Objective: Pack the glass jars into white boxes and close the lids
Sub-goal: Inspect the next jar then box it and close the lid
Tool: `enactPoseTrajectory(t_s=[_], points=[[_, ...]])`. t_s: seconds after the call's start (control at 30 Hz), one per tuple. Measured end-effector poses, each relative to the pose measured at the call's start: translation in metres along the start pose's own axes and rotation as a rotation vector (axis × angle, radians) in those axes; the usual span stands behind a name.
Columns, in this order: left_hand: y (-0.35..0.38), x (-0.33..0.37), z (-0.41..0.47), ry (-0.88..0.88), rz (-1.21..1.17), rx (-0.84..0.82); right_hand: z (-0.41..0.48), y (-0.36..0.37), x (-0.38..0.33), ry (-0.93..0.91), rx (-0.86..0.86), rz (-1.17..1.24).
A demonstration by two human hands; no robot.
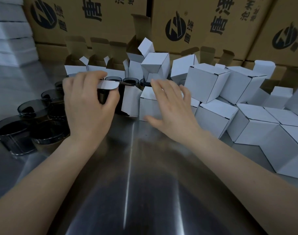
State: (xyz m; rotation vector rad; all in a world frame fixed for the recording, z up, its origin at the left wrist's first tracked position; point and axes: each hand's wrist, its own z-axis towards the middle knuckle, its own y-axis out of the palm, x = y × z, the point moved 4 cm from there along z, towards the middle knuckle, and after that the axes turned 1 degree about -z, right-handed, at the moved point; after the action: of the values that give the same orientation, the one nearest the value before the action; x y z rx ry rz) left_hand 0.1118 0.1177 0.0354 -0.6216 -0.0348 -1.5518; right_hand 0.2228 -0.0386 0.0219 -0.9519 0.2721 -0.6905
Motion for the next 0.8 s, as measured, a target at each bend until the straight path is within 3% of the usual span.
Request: enactPoseTrajectory(t_s=[0.2,0.4,0.6,0.8], points=[[-0.013,0.014,0.006,0.112,-0.023,0.126,-0.004,0.001,-0.031,-0.020,-0.080,0.427],[-0.022,0.022,0.008,0.152,-0.109,0.174,-0.010,0.005,-0.034,0.072,-0.124,0.763],[-0.017,0.016,0.005,0.045,-0.341,0.091,-0.018,0.005,-0.006,0.205,-0.120,0.836],[-0.005,0.001,0.002,-0.050,-0.296,-0.040,-0.018,0.010,0.010,0.267,-0.130,0.827]])
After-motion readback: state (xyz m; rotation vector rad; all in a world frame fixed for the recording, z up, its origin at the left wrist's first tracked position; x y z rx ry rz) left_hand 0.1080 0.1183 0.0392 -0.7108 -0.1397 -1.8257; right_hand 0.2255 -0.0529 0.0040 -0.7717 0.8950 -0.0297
